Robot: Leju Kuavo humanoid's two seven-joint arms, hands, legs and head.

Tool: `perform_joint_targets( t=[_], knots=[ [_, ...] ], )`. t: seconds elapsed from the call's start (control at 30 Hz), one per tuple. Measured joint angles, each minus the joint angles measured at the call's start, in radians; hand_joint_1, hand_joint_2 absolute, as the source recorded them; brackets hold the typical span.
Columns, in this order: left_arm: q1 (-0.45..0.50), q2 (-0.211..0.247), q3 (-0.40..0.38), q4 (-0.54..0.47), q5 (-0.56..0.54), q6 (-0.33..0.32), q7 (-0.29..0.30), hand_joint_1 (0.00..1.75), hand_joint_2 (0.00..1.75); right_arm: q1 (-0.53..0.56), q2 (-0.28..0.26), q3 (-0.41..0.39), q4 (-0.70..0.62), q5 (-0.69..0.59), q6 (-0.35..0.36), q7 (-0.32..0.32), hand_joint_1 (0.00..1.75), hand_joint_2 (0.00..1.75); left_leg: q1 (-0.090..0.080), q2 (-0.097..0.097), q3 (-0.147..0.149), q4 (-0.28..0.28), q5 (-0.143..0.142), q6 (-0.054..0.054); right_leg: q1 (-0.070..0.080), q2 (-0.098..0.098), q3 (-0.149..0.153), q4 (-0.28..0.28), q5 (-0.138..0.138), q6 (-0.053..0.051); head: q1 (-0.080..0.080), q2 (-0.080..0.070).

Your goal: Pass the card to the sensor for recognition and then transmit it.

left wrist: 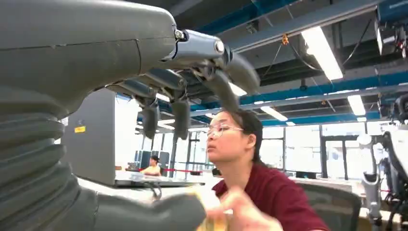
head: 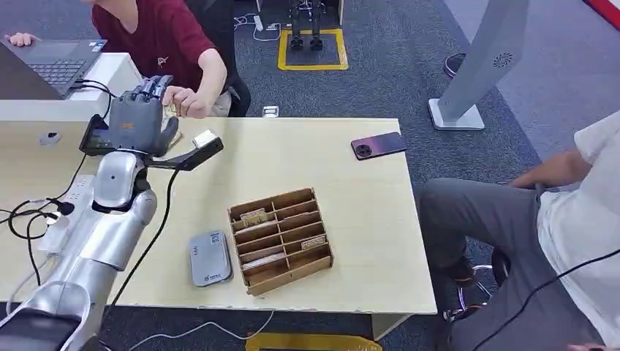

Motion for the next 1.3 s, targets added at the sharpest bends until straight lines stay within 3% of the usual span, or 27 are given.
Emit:
perform_joint_targets(
  t=[0.23,0.37,0.47,0.57,0.63,0.7,0.87,0.97,1.03,1.07,1.1,1.2,1.23,1.3],
  knots=[
    [0.015,0.036,0.01,0.0,0.016,0.012,-0.004,0.0,1.75,0.003,0.0,0.0,0.003,-0.003,0.0,0.001,0.0,0.0,0.0,-0.001,-0.001,0.0,0.0,0.0,0.0,-0.001,0.0,0.001,0.0,0.0,0.0,0.0],
    [0.071,0.078,0.063,-0.041,0.104,0.065,-0.032,0.0,1.75,0.008,0.002,-0.002,0.004,-0.015,-0.009,-0.008,0.0,0.0,0.001,0.004,0.001,-0.001,-0.001,-0.002,0.0,0.005,0.0,0.001,0.0,0.0,0.0,0.0],
    [0.163,0.128,0.13,-0.139,0.133,0.094,-0.079,0.0,1.75,0.014,0.005,-0.009,0.005,-0.017,-0.008,-0.004,0.0,0.0,0.001,0.004,0.002,-0.001,-0.001,-0.002,0.0,0.005,0.0,0.001,-0.001,-0.001,-0.001,0.0],
    [0.297,0.163,0.215,-0.264,0.208,0.172,-0.137,0.0,1.75,0.017,0.012,-0.022,0.006,-0.037,-0.005,0.001,0.0,0.0,0.001,0.005,0.002,-0.003,-0.002,-0.004,0.0,0.005,0.0,0.001,-0.002,-0.002,-0.002,0.0],
    [0.43,0.166,0.298,-0.398,0.285,0.234,-0.188,0.0,1.75,0.022,0.022,-0.034,0.006,-0.056,-0.017,-0.007,0.0,0.0,0.001,0.008,0.004,-0.003,-0.005,-0.005,0.0,0.009,0.0,0.001,-0.004,-0.003,-0.001,0.0],
    [0.535,0.161,0.378,-0.506,0.314,0.251,-0.227,0.0,1.75,0.027,0.03,-0.046,0.006,-0.062,-0.022,-0.011,0.0,0.0,0.001,0.008,0.004,-0.003,-0.006,-0.004,0.0,0.01,-0.001,0.0,-0.006,-0.001,-0.002,0.0],
    [0.654,0.143,0.49,-0.642,0.353,0.261,-0.258,0.0,1.75,0.025,0.039,-0.06,0.008,-0.069,-0.023,-0.015,0.0,0.0,0.001,0.002,0.002,-0.004,-0.006,-0.003,0.0,0.004,0.002,0.001,-0.006,-0.001,0.0,0.0],
    [0.773,0.078,0.646,-0.744,0.622,0.26,-0.31,0.0,1.75,0.03,0.049,-0.077,0.008,-0.082,-0.016,-0.008,0.0,0.0,0.001,0.01,0.006,-0.004,-0.01,-0.005,0.0,0.01,0.003,0.001,-0.007,-0.002,0.0,0.0],
    [0.81,0.006,0.837,-0.744,0.864,0.118,-0.367,0.0,1.75,0.041,0.058,-0.088,0.008,-0.074,-0.005,0.024,0.0,0.0,0.001,0.01,0.007,-0.004,-0.011,-0.003,0.0,0.011,0.003,0.001,-0.009,-0.002,-0.001,0.0],
    [0.808,-0.022,0.928,-0.723,0.908,0.078,-0.369,0.0,1.75,0.044,0.061,-0.091,0.008,-0.066,0.0,0.034,0.0,0.0,0.002,0.009,0.006,-0.004,-0.011,-0.003,0.0,0.01,0.004,0.001,-0.01,-0.001,0.001,0.0],
    [0.793,-0.055,1.084,-0.654,0.953,0.074,-0.348,0.0,1.75,0.044,0.063,-0.092,0.008,-0.049,0.008,0.046,0.0,0.0,0.002,0.009,0.006,-0.004,-0.012,-0.004,0.001,0.011,0.004,0.001,-0.01,-0.002,0.001,0.0],
    [0.744,-0.089,1.426,-0.423,1.008,0.186,-0.261,0.0,1.75,0.044,0.065,-0.092,0.008,-0.021,0.008,0.048,0.0,0.0,0.002,0.012,0.009,-0.005,-0.014,-0.006,0.001,0.013,0.004,0.001,-0.012,-0.003,-0.005,0.0],
    [0.745,-0.113,1.511,-0.353,0.951,0.247,-0.208,0.0,1.75,0.044,0.064,-0.092,0.008,-0.02,0.004,0.041,0.0,0.0,0.002,0.011,0.01,-0.005,-0.014,-0.006,0.001,0.014,0.004,0.001,-0.012,-0.003,-0.008,0.0],
    [0.744,-0.17,1.622,-0.306,0.866,0.295,-0.108,0.0,1.75,0.042,0.062,-0.092,0.007,-0.02,-0.002,0.036,0.0,0.0,0.002,0.005,0.011,-0.005,-0.013,-0.005,0.001,0.01,0.005,0.0,-0.015,0.0,-0.005,0.0]
  ],
)
